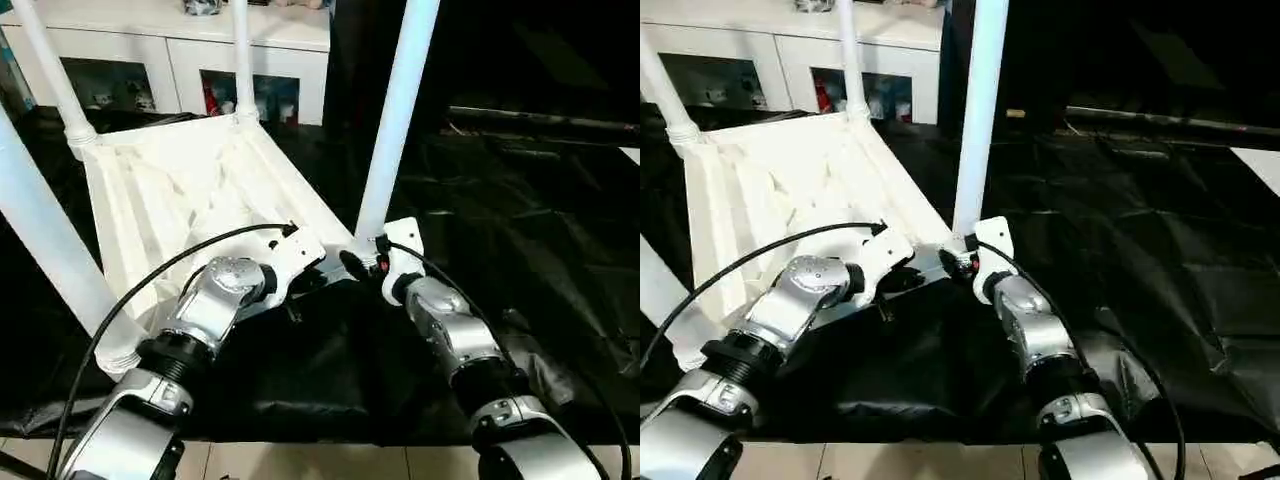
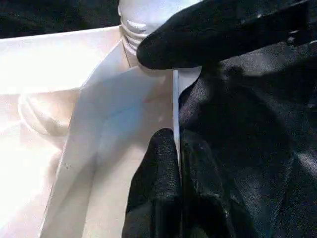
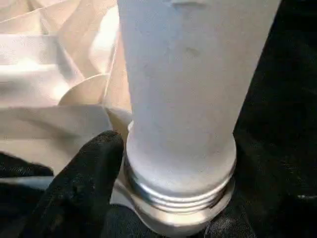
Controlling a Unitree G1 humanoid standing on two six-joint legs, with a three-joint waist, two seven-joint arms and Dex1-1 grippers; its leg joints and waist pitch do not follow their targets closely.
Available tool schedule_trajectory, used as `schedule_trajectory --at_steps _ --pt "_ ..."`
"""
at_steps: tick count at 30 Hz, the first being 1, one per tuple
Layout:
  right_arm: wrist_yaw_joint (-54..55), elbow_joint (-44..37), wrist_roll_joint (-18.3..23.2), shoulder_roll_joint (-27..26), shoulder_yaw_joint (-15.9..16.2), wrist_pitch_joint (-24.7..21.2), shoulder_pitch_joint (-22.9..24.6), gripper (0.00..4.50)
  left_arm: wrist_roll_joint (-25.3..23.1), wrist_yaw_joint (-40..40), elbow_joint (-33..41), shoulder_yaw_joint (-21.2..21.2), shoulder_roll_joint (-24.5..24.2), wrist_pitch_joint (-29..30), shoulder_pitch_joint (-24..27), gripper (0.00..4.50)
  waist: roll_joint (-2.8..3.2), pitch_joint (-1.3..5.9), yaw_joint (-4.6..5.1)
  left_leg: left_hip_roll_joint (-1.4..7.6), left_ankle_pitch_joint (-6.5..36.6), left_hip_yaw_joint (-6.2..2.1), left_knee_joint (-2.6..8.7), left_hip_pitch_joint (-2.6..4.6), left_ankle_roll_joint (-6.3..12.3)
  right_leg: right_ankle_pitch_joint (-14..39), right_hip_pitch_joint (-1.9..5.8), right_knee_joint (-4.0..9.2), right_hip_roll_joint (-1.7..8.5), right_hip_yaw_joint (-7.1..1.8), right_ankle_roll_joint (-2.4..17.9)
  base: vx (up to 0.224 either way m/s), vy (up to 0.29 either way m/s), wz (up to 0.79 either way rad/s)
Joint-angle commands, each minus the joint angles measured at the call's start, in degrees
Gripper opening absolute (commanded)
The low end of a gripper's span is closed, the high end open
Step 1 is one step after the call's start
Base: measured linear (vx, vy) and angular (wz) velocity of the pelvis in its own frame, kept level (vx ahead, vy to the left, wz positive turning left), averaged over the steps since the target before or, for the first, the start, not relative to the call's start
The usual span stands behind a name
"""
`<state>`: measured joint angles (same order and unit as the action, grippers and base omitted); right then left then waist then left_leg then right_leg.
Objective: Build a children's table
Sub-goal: Rotate leg to tighten
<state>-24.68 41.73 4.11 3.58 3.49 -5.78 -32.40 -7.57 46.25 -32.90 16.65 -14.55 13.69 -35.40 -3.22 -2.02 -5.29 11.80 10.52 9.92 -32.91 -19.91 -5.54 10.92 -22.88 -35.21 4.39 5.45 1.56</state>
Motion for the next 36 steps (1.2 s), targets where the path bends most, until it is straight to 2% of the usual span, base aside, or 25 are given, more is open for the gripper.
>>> schedule_trajectory --at_steps 1,3,4,5,9,12,13,18,20,21,25,27,31,36 --pt "-10.3 -4.4 0.6 2.3 4.5 0.5 1.5 3.86 1.6 2.9 0.8 0.0 -1.3 -3.8 2.6 0.0 -0.25 2.93 -0.32 1.52 9.3 -0.29 3.53 -0.38 2.52 12.7 3.27 4.46 4.23 -3.32 7.0 0.0 0.0 0.0" --pt "-18.4 -8.4 1.4 5.8 7.0 0.2 3.2 3.86 3.1 6.5 2.7 -0.4 -3.6 -6.6 4.1 0.0 -0.26 2.85 -0.33 1.58 9.2 -0.2 3.46 -0.49 3.17 12.4 3.24 4.45 4.27 -3.39 6.9 0.0 0.0 0.0" --pt "-21.7 -10.1 1.8 7.5 7.8 -0.2 3.8 3.86 4.4 9.0 4.4 -0.8 -4.7 -6.7 5.1 0.0 -0.31 2.93 -0.5 1.64 8.8 -0.25 3.45 -0.47 3.46 11.9 3.41 4.36 4.35 -3.4 6.8 0.0 0.0 0.0" --pt "-24.0 -11.2 2.0 8.9 8.1 -0.7 4.2 3.86 5.4 11.0 6.0 -1.0 -5.7 -6.4 6.0 0.0 -0.26 2.83 -0.28 1.57 8.5 -0.18 3.48 -0.52 3.67 11.9 3.23 4.36 4.16 -3.38 7.1 0.0 0.0 0.0" --pt "-28.1 -12.6 2.4 11.9 8.0 -1.0 4.3 3.86 8.3 18.2 11.6 -0.7 -9.6 -4.1 8.8 0.0 -0.1 2.86 -0.06 1.76 9.0 -0.21 3.55 -0.32 3.17 12.7 3.02 4.23 4.2 -3.38 8.4 0.0 0.0 0.0" --pt "-30.3 -12.9 3.2 12.8 7.7 -1.8 4.1 3.86 10.4 21.7 14.6 -0.8 -11.3 -2.5 10.2 0.0 0.07 2.84 -0.05 1.89 8.2 -0.09 3.56 0.02 3.26 9.5 2.82 3.91 3.97 -3.45 10.2 0.0 0.0 0.0" --pt "-31.1 -13.3 3.5 13.2 7.8 -2.1 4.1 3.86 10.8 22.3 15.4 -0.7 -11.7 -2.1 10.5 0.0 -0.12 2.86 0.0 1.85 8.0 -0.06 3.51 -0.06 3.3 8.9 2.88 3.81 3.96 -3.46 10.4 0.0 0.0 0.0" --pt "-33.5 -14.6 3.7 13.5 8.7 -2.8 4.6 3.86 11.2 23.1 17.0 -0.9 -12.5 -1.8 11.4 0.0 -0.25 2.81 -0.06 1.78 7.7 -0.12 3.5 -0.19 3.07 8.9 3.17 3.75 4.09 -3.47 10.2 0.0 0.0 0.0" --pt "-33.9 -14.0 3.1 13.2 9.3 -2.5 4.6 3.86 11.1 23.0 17.2 -0.8 -12.6 -1.7 11.5 0.0 -0.26 2.71 -0.02 1.72 7.9 -0.09 3.55 -0.17 2.93 10.1 3.05 3.95 4.03 -3.45 9.8 0.0 0.0 0.0" --pt "-33.8 -13.8 3.0 13.1 9.4 -2.4 4.6 3.59 11.0 23.0 17.2 -0.7 -12.5 -1.6 11.5 0.0 -0.29 2.72 -0.01 1.68 8.0 -0.07 3.53 -0.17 2.84 10.5 3.07 4.0 4.04 -3.46 9.7 0.0 0.0 0.0" --pt "-33.9 -13.7 2.8 13.0 9.4 -2.6 4.6 3.42 10.9 22.9 17.6 -0.8 -12.5 -1.1 11.6 0.0 -0.31 2.74 -0.03 1.7 8.4 -0.13 3.55 -0.16 2.46 11.4 3.09 4.05 4.05 -3.47 9.2 0.0 0.0 0.0" --pt "-33.9 -13.8 2.9 13.0 9.4 -2.7 4.6 3.16 10.8 22.8 17.4 -0.8 -12.6 -1.1 11.5 0.0 -0.13 2.8 -0.05 1.68 7.7 -0.14 3.5 -0.17 2.49 10.1 3.12 3.89 4.01 -3.49 9.5 0.0 0.0 0.0" --pt "-33.4 -13.8 2.7 12.9 9.4 -2.8 5.0 2.86 10.6 22.6 17.2 -0.9 -12.6 -1.1 11.4 0.0 -0.2 2.79 -0.01 1.69 7.9 -0.11 3.49 -0.1 2.5 10.0 3.09 3.91 3.99 -3.47 9.6 0.0 0.0 0.0" --pt "-27.0 -11.7 1.7 11.4 7.4 -2.2 5.2 2.74 9.4 20.1 15.9 -1.1 -11.8 -0.6 11.0 0.0 -0.28 2.75 0.0 1.66 7.9 -0.13 3.53 -0.12 2.18 10.5 3.07 3.92 3.97 -3.46 9.4 0.0 0.0 0.0"
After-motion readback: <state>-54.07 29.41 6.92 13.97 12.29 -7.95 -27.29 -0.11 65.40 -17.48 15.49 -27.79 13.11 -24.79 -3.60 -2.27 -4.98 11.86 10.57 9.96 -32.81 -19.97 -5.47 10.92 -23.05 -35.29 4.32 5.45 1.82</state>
